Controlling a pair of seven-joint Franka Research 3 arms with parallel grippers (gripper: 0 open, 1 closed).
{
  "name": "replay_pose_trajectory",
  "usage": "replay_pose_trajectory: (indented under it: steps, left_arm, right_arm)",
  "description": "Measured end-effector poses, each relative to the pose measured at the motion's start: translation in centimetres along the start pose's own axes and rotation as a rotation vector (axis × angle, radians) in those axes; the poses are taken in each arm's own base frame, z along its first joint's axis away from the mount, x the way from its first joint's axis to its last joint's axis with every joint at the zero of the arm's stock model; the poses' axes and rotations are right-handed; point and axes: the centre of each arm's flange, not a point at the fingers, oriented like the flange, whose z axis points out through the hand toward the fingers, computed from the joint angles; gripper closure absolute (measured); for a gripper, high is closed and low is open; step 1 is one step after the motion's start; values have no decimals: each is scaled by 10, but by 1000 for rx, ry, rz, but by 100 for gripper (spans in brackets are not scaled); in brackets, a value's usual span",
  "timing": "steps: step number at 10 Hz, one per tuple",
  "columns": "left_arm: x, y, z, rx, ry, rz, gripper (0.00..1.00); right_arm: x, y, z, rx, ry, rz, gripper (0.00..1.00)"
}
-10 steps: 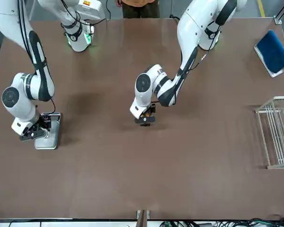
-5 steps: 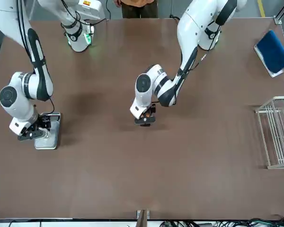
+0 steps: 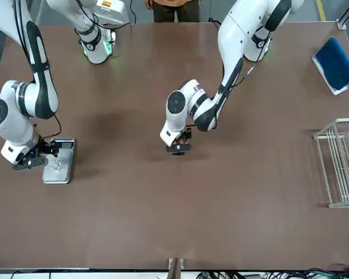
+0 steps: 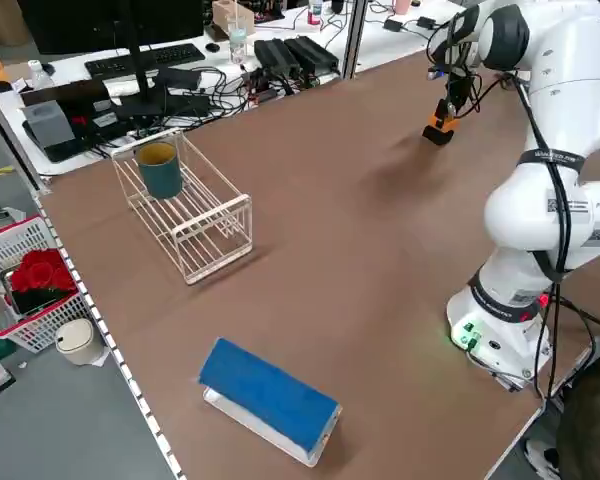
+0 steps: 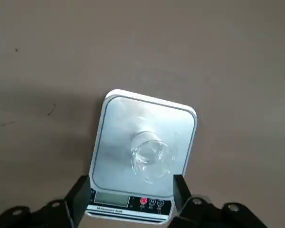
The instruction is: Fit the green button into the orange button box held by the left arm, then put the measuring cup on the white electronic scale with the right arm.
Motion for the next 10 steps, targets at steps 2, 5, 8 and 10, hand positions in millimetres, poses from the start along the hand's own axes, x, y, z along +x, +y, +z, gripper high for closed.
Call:
replay_pose_trajectory:
  steps: [2, 5, 8, 10]
  left_arm:
    - [0, 0, 0, 0, 0, 0, 14]
    - [0, 0, 0, -1, 1, 0, 14]
    - [0, 0, 0, -1, 1, 0, 14]
    - [0, 0, 0, 0, 1, 1, 14]
  right_arm:
    - [0, 0, -32, 6, 20, 0, 15]
    - [1, -13, -91, 69, 38, 9, 0]
    - [10, -12, -193, 134, 5, 46, 0]
    - [7, -12, -255, 148, -29, 93, 0]
